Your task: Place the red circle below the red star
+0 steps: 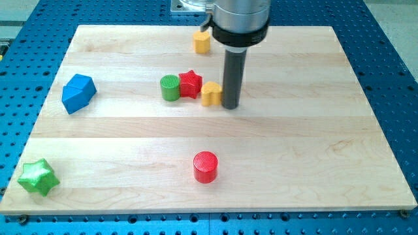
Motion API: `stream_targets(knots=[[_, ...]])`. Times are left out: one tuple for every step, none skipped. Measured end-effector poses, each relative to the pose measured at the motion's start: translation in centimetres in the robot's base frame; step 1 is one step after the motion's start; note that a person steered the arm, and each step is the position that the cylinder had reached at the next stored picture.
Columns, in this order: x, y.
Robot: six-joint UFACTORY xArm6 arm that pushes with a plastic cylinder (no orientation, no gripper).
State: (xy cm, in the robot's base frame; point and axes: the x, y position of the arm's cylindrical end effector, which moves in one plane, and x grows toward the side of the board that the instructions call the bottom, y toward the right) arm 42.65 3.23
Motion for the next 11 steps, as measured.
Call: stream_targets(knots=[[0.9,3.4],[9.1,8.9],[15.6,6.5],[17.3,-0.2],[14.1,-6.9],[15.4,-7.2],[15.7,-9.8],[11.2,-12.9],[10.3,-13.1],[11.9,-11.5],[5.0,-11.1]])
